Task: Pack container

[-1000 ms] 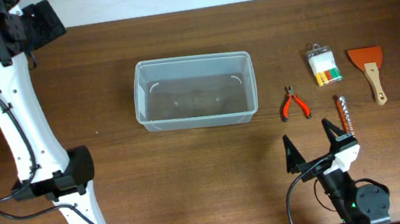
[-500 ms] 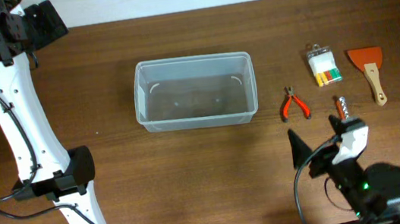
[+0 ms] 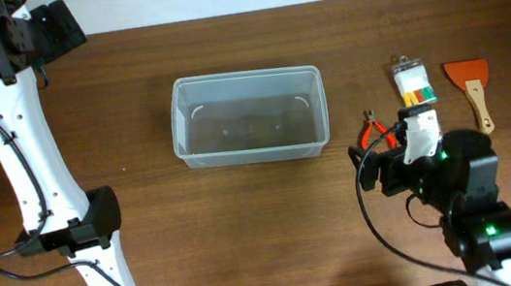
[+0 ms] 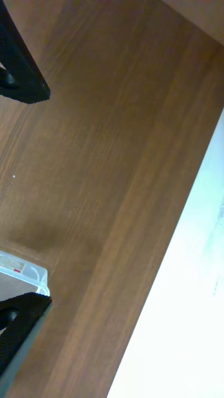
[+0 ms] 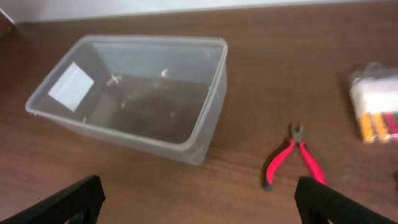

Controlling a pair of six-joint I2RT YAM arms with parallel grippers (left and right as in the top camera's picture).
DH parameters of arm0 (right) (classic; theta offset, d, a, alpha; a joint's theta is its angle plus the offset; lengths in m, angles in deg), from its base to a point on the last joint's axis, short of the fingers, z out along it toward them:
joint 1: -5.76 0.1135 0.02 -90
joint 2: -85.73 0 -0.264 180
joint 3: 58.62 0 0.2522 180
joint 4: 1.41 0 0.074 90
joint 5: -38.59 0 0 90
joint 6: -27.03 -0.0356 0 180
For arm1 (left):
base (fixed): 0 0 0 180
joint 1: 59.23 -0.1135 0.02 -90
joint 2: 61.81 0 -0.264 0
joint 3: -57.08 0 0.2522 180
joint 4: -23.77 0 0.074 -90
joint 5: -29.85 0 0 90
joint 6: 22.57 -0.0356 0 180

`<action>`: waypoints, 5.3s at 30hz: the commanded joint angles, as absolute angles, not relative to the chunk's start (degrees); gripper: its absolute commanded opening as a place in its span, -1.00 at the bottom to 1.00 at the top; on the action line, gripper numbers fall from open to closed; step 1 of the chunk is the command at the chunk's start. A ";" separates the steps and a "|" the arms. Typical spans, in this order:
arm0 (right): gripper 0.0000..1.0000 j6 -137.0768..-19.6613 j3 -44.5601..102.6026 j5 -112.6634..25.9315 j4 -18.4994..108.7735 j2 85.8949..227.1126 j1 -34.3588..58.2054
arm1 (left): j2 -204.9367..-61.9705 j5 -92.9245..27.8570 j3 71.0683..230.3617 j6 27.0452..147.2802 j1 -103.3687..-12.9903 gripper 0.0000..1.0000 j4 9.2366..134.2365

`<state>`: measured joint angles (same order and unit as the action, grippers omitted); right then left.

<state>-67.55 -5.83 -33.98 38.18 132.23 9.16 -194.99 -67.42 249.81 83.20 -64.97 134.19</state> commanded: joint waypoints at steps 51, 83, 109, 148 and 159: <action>0.97 -72.36 42.82 -59.94 77.19 178.72 19.72 | -193.13 -65.47 250.56 82.34 -65.01 0.99 134.21; 0.97 -77.45 55.57 -52.86 74.44 195.53 20.81 | -193.13 -63.77 250.49 82.32 -64.90 0.98 134.21; 0.37 -77.01 55.57 -52.91 69.91 200.45 20.79 | -193.13 -63.77 250.49 82.32 -64.88 0.99 134.21; -0.04 -76.99 55.54 -52.91 69.91 205.19 20.79 | -193.13 -62.85 250.49 82.32 -64.86 0.98 134.21; -0.53 -76.77 55.54 -52.91 69.26 205.19 20.79 | -193.13 -62.85 250.49 82.32 -64.88 0.99 134.21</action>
<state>-76.51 54.47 -52.82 69.45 204.32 20.50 -194.86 -63.48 249.81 83.20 -64.97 134.19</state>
